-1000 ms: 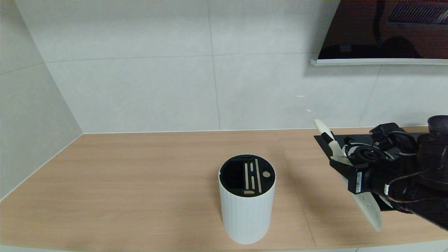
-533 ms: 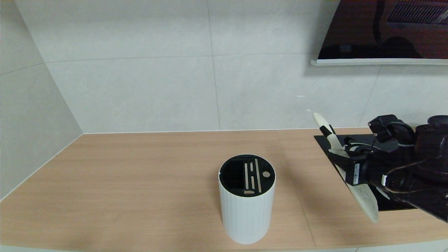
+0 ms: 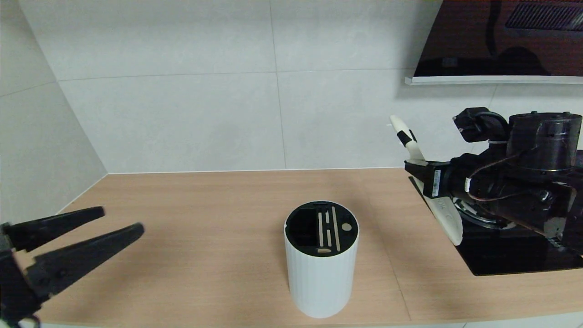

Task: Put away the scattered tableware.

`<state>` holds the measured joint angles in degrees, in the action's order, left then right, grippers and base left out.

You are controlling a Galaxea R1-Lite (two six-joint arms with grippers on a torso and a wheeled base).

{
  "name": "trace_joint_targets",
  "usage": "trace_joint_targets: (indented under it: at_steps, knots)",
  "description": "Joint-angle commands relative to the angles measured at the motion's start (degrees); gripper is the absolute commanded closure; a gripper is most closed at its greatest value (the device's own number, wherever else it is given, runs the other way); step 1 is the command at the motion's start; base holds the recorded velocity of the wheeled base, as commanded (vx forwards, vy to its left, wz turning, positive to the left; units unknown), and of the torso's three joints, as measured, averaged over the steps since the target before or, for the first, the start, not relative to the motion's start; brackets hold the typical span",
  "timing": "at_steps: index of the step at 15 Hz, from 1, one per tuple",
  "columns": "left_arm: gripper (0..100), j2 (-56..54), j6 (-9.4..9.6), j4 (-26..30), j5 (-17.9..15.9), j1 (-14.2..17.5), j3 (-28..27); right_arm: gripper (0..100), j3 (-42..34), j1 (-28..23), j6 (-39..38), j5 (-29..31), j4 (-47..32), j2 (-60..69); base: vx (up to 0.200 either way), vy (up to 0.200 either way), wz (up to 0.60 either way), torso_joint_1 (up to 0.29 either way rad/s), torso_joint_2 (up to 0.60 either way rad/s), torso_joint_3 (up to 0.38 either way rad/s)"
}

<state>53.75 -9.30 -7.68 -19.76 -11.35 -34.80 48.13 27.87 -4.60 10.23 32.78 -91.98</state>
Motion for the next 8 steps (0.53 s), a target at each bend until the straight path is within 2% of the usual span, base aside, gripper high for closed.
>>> trace_joint_targets:
  at_steps: [1, 2, 3, 4, 5, 6, 7, 8]
  knots:
    - [0, 14.02, -6.26, -3.75, -0.45, -6.76, -3.43, 100, 0.91, 1.75, -0.06, 0.14, -0.09, -0.66, 0.000, 0.000, 0.00, 0.000, 0.00, 0.000]
    - [0, 16.48, -9.24, -6.03, -0.45, -7.28, -3.78, 100, 0.56, 3.86, -0.15, 1.20, -0.09, -0.13, 0.000, 0.000, 0.00, 0.000, 0.00, 0.000]
    - [0, 16.92, -10.03, -6.82, -0.45, -7.37, -3.78, 100, 0.39, 4.74, -0.15, 1.81, -0.09, -0.04, 0.000, 0.000, 0.00, 0.000, 0.00, 0.000]
    - [0, 17.88, -13.90, -10.60, -0.54, -8.16, -3.78, 100, 0.30, 7.20, -0.24, 3.31, 0.00, 0.22, 0.000, 0.000, 0.00, 0.000, 0.00, 0.000]
    - [0, 18.50, -16.71, -12.53, -0.54, -9.66, -3.60, 100, 0.30, 9.05, -0.41, 3.57, 0.00, 0.31, 0.000, 0.000, 0.00, 0.000, 0.00, 0.000]
    - [0, 18.59, -17.42, -12.97, -0.54, -10.01, -3.52, 100, 0.30, 9.57, -0.59, 3.57, 0.00, 0.31, 0.000, 0.000, 0.00, 0.000, 0.00, 0.000]
    - [0, 19.29, -20.23, -15.17, -0.54, -13.08, -2.99, 100, 0.39, 12.03, -3.05, 3.83, 0.00, 0.31, 0.000, 0.000, 0.00, 0.000, 0.00, 0.000]
    - [0, 19.73, -21.90, -16.23, -0.54, -14.75, -2.81, 100, 0.30, 12.83, -3.75, 3.92, 0.00, 0.31, 0.000, 0.000, 0.00, 0.000, 0.00, 0.000]
